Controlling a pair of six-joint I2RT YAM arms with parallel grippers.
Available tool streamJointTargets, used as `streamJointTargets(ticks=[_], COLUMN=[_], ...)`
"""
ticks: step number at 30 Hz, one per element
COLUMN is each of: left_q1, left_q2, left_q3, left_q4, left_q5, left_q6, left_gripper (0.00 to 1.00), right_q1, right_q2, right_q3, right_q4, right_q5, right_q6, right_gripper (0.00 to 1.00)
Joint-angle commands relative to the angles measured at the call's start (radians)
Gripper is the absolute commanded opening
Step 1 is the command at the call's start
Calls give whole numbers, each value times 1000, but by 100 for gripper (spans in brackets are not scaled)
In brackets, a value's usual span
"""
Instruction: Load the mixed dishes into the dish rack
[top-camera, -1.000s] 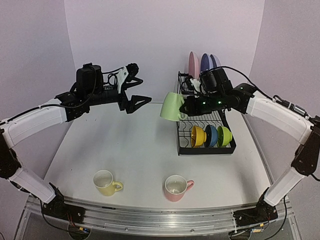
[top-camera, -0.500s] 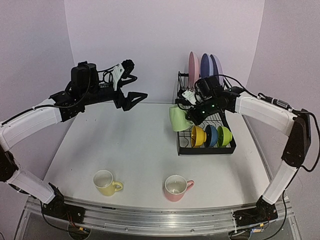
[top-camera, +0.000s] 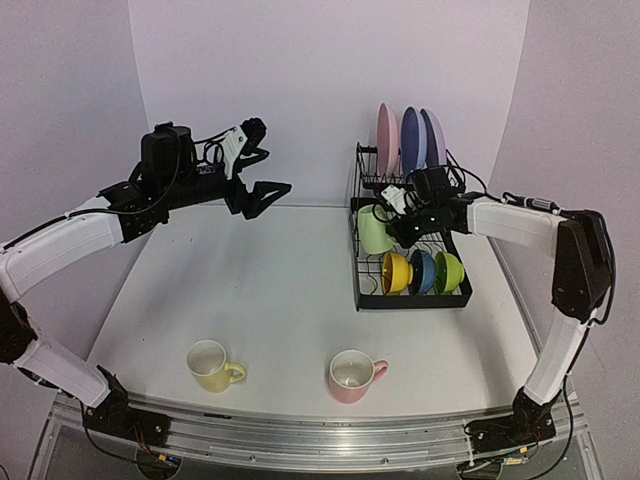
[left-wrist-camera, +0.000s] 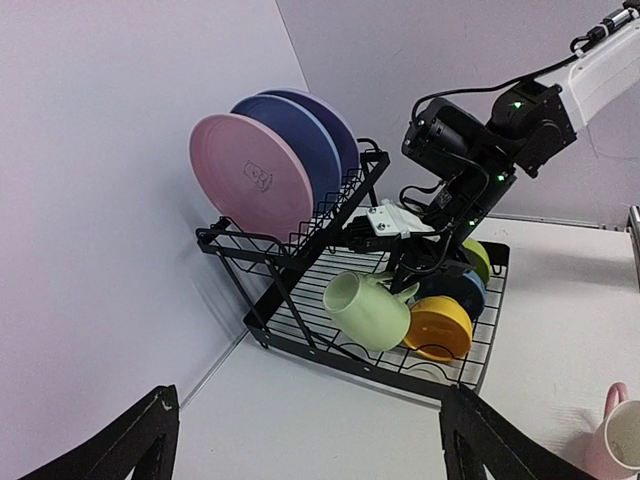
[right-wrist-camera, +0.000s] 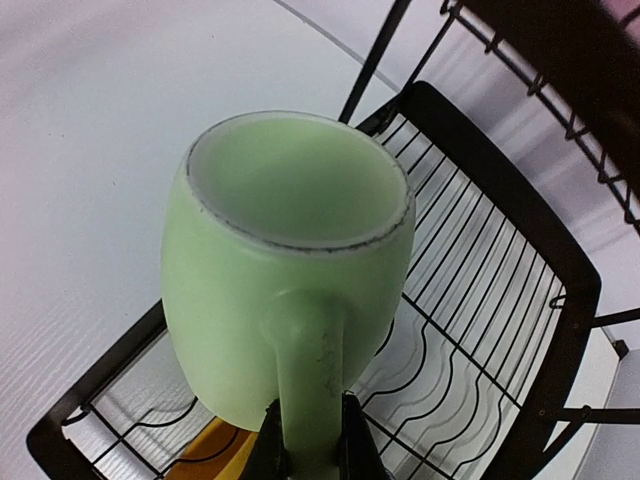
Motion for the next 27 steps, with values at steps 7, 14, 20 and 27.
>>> streamJointTargets(ticks=[7, 14, 20, 27], left_q1=[9, 14, 18, 22], left_q2=[27, 40, 46, 56], left_q3=[23, 27, 30, 29], left_q4=[-7, -9, -12, -16], left_q5=[-29, -34, -39, -37], left_q6=[14, 19, 27, 25], left_gripper=[90, 91, 91, 91], right_q1=[-43, -63, -85, -93], right_q2=[61, 114, 162, 189], right_q3=[-18, 0, -17, -42], right_q4=[317, 378, 443, 531], right_q5=[-41, -41, -20, 4], right_q6=[20, 66, 79, 118], right_gripper=[0, 0, 0, 0])
